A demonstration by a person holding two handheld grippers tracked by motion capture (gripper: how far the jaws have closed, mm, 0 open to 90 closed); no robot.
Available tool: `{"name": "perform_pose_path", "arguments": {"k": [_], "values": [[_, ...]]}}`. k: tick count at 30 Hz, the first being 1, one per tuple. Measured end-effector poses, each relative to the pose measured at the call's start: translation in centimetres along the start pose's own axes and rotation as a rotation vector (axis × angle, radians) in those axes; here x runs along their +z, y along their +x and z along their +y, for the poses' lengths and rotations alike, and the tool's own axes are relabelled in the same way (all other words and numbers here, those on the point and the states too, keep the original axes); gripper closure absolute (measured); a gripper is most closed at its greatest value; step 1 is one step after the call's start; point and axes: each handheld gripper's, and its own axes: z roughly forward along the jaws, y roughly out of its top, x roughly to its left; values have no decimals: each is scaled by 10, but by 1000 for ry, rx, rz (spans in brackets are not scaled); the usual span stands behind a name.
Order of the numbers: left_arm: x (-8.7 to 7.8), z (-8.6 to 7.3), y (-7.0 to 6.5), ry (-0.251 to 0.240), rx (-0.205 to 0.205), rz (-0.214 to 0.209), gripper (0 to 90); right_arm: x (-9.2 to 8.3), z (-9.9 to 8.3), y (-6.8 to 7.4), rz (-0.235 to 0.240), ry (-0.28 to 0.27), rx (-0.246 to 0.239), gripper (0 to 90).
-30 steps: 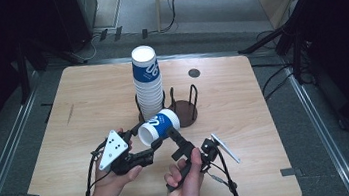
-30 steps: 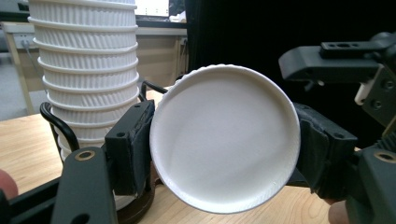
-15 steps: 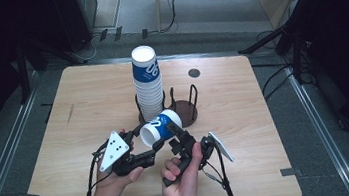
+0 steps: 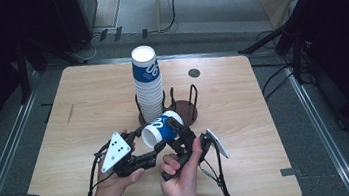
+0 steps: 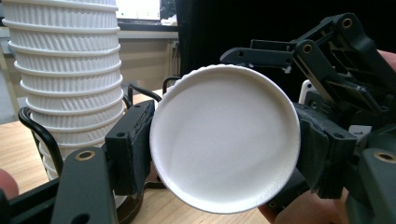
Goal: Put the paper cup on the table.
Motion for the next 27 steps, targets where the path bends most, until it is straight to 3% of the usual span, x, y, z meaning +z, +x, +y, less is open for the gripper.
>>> {"name": "perform_pose_path", "arguments": {"k": [27], "values": [[0,0,-2,-4,17,-13,295,8,5,-3,38,27,75,66]]}}
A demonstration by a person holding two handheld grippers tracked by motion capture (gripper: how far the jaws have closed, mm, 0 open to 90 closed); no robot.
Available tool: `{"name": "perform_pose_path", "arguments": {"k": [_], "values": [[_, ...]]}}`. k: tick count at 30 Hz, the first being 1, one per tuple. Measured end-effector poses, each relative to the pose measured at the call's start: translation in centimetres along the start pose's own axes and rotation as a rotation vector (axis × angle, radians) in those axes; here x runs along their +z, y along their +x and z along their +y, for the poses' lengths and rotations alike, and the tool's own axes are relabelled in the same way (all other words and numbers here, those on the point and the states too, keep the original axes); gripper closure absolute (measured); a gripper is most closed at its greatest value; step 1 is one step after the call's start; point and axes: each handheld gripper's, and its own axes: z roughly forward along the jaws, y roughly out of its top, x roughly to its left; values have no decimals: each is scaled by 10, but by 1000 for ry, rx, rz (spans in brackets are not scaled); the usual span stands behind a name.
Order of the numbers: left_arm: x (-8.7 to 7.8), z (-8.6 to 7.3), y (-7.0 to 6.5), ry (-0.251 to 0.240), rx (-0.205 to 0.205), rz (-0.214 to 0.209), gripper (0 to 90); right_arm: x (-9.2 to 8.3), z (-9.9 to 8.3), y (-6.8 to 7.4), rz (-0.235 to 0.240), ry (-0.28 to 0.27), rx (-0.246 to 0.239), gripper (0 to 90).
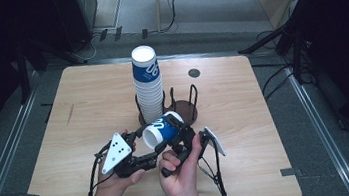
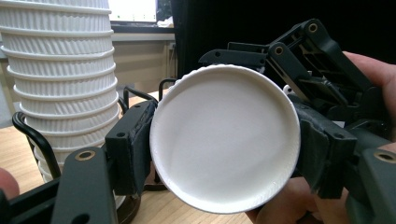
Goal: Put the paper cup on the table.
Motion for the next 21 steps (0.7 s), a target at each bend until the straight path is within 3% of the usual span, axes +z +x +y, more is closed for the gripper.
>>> {"name": "perform_pose_path", "arguments": {"k": [7,21], "values": [[0,0,0,-2,3,3,295,0,1,0,8,6,17,130],[-1,0,0,6,18,6,291,1,1,-4,32,14,37,166]]}}
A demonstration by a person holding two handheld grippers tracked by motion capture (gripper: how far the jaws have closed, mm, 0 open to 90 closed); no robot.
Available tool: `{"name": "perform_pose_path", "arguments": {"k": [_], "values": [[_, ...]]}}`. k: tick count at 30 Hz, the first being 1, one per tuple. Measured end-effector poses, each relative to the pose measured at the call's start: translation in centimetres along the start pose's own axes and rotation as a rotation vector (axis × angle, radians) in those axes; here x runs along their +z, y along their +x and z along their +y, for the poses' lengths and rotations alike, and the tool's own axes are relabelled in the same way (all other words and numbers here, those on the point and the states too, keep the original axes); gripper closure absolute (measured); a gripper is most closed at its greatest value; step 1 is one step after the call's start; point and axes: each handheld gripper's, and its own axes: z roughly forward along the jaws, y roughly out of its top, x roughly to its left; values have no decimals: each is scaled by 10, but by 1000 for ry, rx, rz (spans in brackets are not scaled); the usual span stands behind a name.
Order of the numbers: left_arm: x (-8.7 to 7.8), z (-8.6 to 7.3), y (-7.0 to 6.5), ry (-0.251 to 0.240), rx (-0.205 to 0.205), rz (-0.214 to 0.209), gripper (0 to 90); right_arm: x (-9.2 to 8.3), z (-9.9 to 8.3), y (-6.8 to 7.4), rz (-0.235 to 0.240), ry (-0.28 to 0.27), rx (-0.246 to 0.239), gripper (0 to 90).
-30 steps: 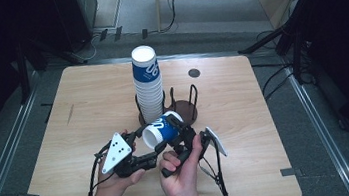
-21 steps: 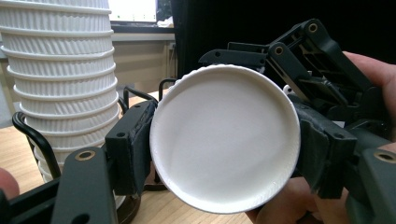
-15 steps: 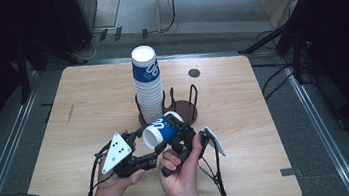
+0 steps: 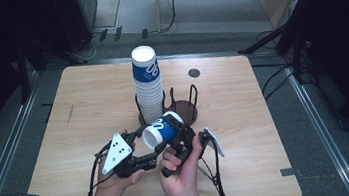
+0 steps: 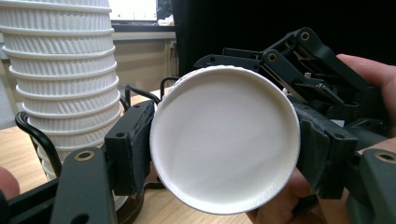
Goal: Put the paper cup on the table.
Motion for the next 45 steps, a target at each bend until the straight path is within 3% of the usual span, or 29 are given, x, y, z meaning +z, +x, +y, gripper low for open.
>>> {"name": "perform_pose_path", "arguments": {"k": [8,11,18,22,29,31,36,45], "values": [[-5,3,1,-14,-10,-6,278,0,-1,0,8,6,-3,187],[-9,6,1,-30,-34,-15,133,0,-1,1,7,-2,-27,197],[-14,11,2,15,-82,3,1,1,-4,4,29,17,-79,202],[-15,13,1,56,-78,71,0,1,-4,8,41,8,-110,203],[-18,14,3,59,-98,53,0,0,-6,13,45,-9,-192,205],[-19,14,4,63,-96,57,0,-2,-7,17,43,-22,-236,206],[-21,12,7,69,-107,64,0,-3,-8,22,54,-27,-281,206],[-29,10,12,72,-115,66,0,-4,-11,30,75,-34,-409,205]]}}
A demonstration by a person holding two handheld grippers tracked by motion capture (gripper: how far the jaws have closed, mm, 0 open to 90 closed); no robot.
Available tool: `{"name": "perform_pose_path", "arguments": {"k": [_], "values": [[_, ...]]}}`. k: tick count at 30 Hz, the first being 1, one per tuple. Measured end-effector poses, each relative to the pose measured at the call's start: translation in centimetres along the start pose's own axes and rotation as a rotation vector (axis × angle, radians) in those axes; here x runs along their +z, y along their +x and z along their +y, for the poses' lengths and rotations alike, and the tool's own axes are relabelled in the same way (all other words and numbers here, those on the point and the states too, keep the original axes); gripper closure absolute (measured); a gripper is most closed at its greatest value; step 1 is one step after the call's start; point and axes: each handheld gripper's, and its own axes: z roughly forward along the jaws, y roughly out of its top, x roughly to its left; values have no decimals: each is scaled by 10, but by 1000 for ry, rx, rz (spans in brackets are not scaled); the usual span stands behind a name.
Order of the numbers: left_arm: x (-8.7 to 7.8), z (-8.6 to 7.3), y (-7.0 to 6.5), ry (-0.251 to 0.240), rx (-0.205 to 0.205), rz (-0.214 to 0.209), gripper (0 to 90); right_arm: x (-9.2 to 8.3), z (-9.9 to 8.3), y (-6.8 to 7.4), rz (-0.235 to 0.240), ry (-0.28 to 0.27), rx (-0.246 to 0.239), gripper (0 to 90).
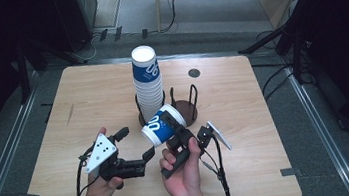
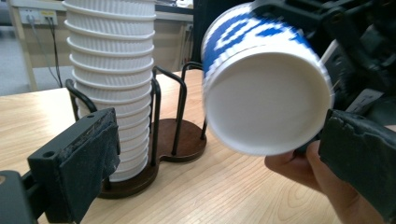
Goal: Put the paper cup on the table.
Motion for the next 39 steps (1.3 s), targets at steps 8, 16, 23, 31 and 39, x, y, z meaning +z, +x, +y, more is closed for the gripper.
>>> {"name": "perform_pose_path", "arguments": {"k": [8,16,23,31,39], "values": [[-7,-3,7,2,-8,10,0,-3,3,7,-4,-18,-98,205],[-11,-8,14,17,-6,31,0,-5,6,14,-21,-38,-205,204],[-13,-13,24,20,-15,67,0,-7,9,18,-38,-54,-282,204],[-13,-22,38,35,-25,112,0,-11,8,23,-96,-86,-422,204],[-15,-33,54,74,-17,168,0,-13,9,24,-127,-98,-503,203]]}}
